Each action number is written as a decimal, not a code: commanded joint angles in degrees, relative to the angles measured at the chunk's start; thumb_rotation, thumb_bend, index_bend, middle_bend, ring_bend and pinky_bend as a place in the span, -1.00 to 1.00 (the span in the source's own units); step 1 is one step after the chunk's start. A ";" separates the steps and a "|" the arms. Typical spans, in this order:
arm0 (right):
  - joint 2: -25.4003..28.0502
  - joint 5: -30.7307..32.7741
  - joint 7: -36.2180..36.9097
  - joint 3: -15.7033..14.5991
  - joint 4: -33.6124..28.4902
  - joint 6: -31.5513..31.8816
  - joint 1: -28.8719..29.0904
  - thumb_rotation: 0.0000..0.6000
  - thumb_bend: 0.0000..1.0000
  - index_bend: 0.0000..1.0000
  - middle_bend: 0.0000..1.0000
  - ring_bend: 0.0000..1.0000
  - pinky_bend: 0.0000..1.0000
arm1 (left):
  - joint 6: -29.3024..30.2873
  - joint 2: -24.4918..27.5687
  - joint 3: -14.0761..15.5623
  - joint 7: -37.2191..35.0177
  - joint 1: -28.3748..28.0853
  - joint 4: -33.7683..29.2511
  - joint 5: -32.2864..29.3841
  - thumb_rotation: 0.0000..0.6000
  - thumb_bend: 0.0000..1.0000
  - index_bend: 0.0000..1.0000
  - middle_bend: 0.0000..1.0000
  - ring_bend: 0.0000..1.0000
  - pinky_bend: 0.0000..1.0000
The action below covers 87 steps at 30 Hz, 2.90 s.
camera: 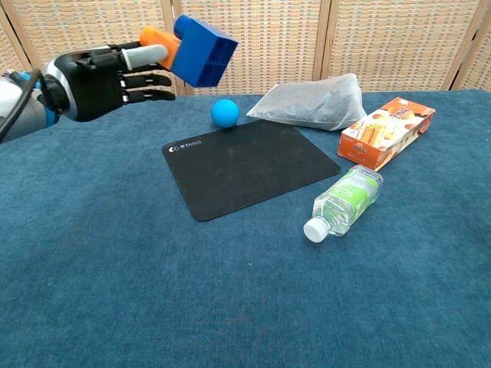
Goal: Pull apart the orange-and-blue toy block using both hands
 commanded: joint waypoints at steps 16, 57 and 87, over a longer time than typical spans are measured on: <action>-1.43 -2.76 -6.95 4.18 -3.63 -9.87 15.34 1.00 -1.00 -0.98 -1.00 -1.00 -1.00 | -6.96 -3.08 -3.75 1.48 -3.42 -3.37 -5.30 1.00 -0.29 0.29 0.08 -0.03 -0.19; -16.21 14.80 -21.00 10.57 -9.05 -14.59 24.93 1.00 -1.00 -0.62 -0.54 -1.00 -1.00 | -14.60 -10.59 -10.88 -8.28 -2.54 -3.79 -10.08 1.00 -0.19 0.31 0.08 -0.03 -0.23; -19.16 18.39 -21.72 12.66 -8.24 -11.61 25.66 1.00 -0.66 0.18 0.11 -0.80 -1.00 | -17.13 -11.65 -12.82 -8.24 0.23 -2.69 -9.38 1.00 -0.18 0.33 0.08 -0.03 -0.28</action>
